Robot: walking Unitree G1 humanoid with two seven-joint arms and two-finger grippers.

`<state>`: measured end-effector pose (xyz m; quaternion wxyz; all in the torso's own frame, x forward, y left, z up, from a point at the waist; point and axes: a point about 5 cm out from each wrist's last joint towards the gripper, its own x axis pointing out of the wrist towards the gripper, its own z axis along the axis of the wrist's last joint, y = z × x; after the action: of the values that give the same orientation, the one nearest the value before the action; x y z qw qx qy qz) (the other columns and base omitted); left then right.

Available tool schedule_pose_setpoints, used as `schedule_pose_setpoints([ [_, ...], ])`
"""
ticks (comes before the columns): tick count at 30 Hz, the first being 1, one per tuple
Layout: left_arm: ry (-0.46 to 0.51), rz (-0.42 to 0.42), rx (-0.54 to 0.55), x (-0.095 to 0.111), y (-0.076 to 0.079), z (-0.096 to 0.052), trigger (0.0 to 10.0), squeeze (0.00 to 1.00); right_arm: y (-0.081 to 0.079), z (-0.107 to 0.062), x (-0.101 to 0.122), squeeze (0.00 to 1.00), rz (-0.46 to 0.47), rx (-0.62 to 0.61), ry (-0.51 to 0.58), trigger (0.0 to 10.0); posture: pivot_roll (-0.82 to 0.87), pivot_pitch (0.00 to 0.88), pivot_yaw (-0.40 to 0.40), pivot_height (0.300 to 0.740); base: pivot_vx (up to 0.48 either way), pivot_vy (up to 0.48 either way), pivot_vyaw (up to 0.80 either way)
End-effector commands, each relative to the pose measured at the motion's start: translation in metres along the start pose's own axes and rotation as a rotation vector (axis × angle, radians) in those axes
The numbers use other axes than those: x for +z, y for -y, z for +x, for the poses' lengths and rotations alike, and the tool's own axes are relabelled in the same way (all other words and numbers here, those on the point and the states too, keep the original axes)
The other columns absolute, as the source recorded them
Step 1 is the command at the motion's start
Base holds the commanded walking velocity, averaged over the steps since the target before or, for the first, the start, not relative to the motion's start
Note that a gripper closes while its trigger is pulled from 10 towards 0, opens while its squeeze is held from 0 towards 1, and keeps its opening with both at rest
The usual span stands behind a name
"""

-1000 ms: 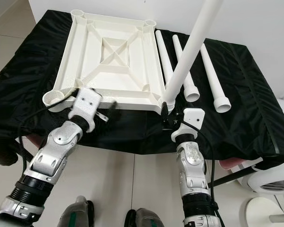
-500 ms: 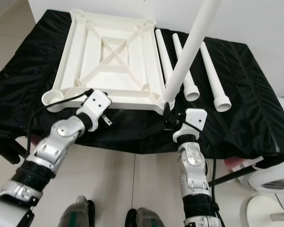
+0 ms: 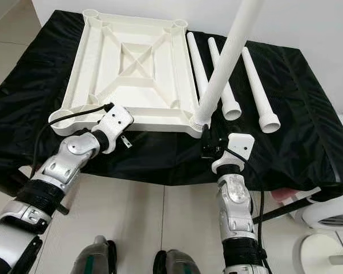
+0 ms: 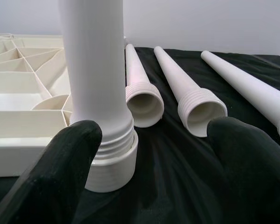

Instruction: Building children table

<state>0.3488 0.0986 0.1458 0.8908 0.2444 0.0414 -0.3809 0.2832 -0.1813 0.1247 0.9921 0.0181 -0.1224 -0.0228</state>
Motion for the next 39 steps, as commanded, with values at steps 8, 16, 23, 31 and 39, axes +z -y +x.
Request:
schedule_pose_setpoints([
  [8, -0.034, 0.004, -0.156, 0.0, -0.005, -0.003, 10.0, 0.0, 0.004, -0.007, -0.002, 0.0, -0.018, -0.025, -0.004, 10.0, 0.06, 0.096, -0.056, 0.74, 0.0, 0.0, 0.0],
  [16, -0.016, -0.007, -0.198, 0.002, -0.009, -0.004, 1.5, 0.0, 0.004, -0.01, -0.002, 0.0, -0.021, -0.031, -0.006, 10.0, 0.06, 0.095, -0.047, 0.74, 0.0, 0.0, 0.0],
  [23, -0.009, 0.008, -0.231, 0.002, -0.009, -0.005, 0.0, 0.0, 0.005, -0.013, -0.003, 0.0, -0.025, -0.037, -0.009, 10.0, 0.05, 0.092, -0.041, 0.74, 0.0, 0.0, 0.0],
  [31, -0.007, 0.015, -0.247, 0.002, -0.009, -0.007, 0.0, 0.0, 0.004, -0.013, -0.003, 0.0, -0.028, -0.04, -0.01, 10.0, 0.05, 0.098, -0.039, 0.74, 0.0, 0.0, 0.0],
  [39, -0.014, 0.005, -0.289, 0.001, -0.008, -0.008, 10.0, 0.0, 0.005, -0.013, -0.003, 0.0, -0.034, -0.046, -0.014, 10.0, 0.06, 0.108, -0.037, 0.74, 0.0, 0.0, 0.0],
])
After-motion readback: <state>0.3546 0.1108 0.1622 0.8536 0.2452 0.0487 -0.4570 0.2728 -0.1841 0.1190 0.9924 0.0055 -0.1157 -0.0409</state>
